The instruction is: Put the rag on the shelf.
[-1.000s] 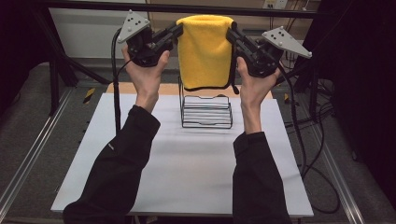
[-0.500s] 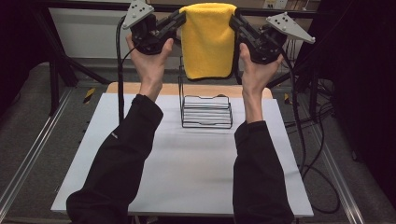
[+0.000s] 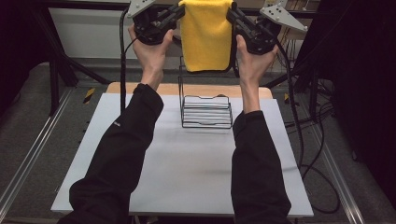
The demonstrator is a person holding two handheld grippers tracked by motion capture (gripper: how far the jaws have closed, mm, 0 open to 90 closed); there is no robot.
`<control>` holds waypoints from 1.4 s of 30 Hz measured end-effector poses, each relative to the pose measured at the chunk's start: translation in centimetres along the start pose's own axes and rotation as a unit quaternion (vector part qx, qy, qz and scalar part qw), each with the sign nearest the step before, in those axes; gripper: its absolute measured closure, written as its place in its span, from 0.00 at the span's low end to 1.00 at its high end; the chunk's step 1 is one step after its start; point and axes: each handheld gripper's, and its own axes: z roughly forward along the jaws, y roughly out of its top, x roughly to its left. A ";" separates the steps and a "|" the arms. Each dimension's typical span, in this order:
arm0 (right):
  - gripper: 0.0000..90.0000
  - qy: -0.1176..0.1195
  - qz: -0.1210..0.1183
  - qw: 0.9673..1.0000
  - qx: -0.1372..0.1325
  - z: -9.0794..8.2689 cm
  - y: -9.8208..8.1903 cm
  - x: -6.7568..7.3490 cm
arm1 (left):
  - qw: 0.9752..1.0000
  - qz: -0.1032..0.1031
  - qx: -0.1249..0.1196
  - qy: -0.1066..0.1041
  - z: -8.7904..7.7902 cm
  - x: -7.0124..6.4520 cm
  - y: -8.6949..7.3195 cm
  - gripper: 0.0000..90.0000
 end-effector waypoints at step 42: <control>0.89 0.010 0.025 0.995 0.100 -1.2 -9.7 -1.8 | 0.995 0.035 0.085 -0.028 -0.5 0.1 -8.7 0.93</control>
